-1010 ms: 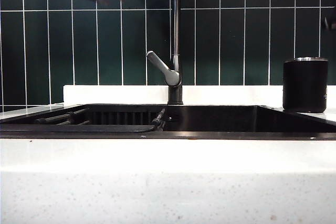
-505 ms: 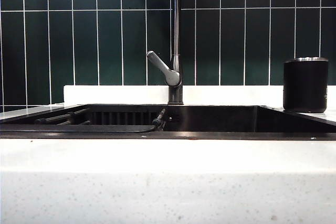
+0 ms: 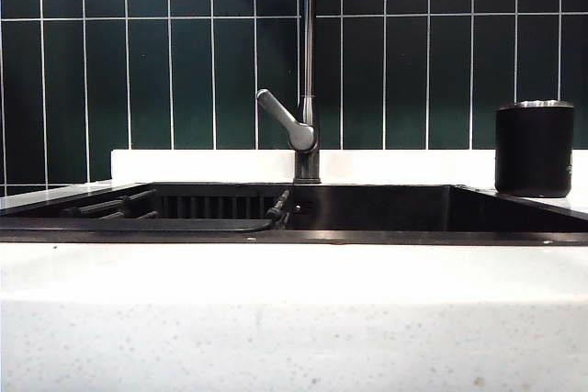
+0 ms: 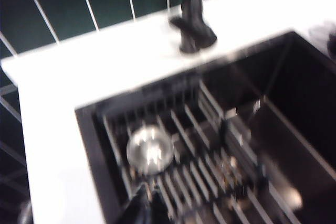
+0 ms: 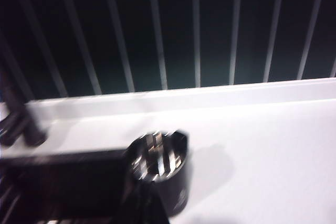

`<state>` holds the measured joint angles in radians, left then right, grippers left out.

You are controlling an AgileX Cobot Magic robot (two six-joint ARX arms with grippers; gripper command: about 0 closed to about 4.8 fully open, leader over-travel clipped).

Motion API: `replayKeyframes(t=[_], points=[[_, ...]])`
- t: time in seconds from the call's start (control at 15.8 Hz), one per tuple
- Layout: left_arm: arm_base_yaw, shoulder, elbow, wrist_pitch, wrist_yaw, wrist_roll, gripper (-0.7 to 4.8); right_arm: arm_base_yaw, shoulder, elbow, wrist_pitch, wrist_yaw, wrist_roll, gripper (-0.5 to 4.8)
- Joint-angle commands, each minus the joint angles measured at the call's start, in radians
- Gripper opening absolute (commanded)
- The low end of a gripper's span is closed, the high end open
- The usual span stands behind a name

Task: Pick up the mug next to the sink, go to the faucet to get some water, pour the water into the sink, and finally put the mug back to its place.

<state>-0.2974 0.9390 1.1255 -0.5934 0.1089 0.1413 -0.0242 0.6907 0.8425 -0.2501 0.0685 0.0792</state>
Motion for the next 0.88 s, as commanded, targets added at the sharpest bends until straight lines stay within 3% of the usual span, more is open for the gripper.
replayKeyframes(t=[0.06,0.57,0.88], points=[[-0.001,-0.12,-0.073,-0.019,-0.035,0.0,-0.06,0.04,-0.094,-0.002,-0.085,0.0,-0.002,0.02],[-0.001,-0.493,-0.374,0.018,-0.045,-0.049,-0.06,0.08,-0.427,-0.149,-0.15,-0.047,-0.092,-0.01],[-0.001,-0.579,-0.523,0.103,-0.045,-0.074,-0.06,0.08,-0.568,-0.313,-0.154,-0.043,-0.083,-0.01]])
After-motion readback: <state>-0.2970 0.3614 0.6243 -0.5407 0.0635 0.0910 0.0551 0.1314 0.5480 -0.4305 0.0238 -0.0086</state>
